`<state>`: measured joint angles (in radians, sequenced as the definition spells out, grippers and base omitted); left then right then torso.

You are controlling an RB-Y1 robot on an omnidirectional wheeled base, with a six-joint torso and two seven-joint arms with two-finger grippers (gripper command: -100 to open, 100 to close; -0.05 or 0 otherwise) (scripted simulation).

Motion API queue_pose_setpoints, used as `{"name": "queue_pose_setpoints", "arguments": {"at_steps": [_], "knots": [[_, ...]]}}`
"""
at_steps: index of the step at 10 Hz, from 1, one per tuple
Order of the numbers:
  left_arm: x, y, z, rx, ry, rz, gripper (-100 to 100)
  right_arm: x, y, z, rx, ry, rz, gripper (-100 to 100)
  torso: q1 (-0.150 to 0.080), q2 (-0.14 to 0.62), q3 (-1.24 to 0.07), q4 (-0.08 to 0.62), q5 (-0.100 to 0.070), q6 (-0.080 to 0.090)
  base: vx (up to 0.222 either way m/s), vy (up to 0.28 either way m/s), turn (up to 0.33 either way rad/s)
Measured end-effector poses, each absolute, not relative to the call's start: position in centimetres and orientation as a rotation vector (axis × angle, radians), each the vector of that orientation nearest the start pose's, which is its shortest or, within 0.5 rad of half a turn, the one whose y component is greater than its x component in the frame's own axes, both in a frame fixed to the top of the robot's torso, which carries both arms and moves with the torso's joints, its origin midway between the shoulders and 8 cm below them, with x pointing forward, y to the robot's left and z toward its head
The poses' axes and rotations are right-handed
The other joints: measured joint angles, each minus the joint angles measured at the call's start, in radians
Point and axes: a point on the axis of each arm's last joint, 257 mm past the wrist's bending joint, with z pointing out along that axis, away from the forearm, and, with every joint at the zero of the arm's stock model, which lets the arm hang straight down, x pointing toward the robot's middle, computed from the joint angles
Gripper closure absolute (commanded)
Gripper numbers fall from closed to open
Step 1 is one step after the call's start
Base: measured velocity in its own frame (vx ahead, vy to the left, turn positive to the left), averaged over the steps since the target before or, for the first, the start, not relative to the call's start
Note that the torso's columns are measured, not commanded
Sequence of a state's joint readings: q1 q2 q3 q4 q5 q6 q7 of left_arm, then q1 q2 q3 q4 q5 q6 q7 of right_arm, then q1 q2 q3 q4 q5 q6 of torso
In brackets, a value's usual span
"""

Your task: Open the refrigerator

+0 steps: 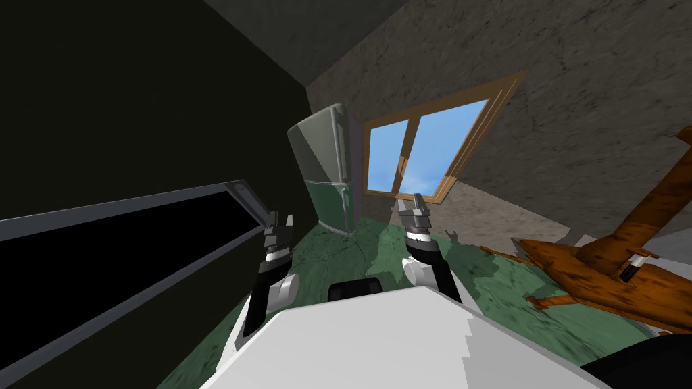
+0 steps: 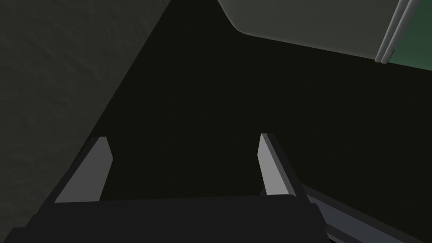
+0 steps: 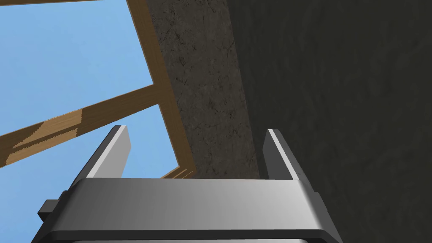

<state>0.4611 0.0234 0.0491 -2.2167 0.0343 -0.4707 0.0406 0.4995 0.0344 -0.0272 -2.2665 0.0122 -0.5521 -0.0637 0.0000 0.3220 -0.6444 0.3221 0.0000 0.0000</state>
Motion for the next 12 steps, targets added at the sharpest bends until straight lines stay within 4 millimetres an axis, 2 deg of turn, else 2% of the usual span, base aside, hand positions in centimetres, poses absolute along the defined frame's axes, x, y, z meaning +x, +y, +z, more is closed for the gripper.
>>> {"name": "queue_pose_setpoints", "arguments": {"at_steps": [4, 5, 6, 12], "knots": [[36.1, 29.8, 0.5, -0.720, 0.631, -1.312, 0, 33.5, -28.9, 2.9, 0.661, 0.545, 1.334, 0, 0.000, 0.296, -0.590, 0.295, 0.000, 0.000, 0.000, 0.000, 0.000], [36.1, 29.8, 0.5, -0.720, 0.631, -1.312, -100, 33.5, -28.9, 2.9, 0.661, 0.545, 1.334, 0, 0.000, 0.369, -0.738, 0.369, 0.000, 0.000, 0.025, -0.023, 0.030], [36.4, 29.6, 0.5, -0.705, 0.657, -1.312, -100, 33.6, -28.9, 2.9, 0.661, 0.545, 1.334, 0, -0.001, 0.402, -0.807, 0.402, 0.000, 0.000, 0.048, -0.050, 0.039], [39.7, 27.8, 0.7, -0.664, 0.790, -1.305, -100, 33.6, -28.9, 2.8, 0.662, 0.545, 1.334, 0, -0.001, 0.416, -0.831, 0.416, 0.000, 0.000, 0.075, -0.082, 0.049]]}}
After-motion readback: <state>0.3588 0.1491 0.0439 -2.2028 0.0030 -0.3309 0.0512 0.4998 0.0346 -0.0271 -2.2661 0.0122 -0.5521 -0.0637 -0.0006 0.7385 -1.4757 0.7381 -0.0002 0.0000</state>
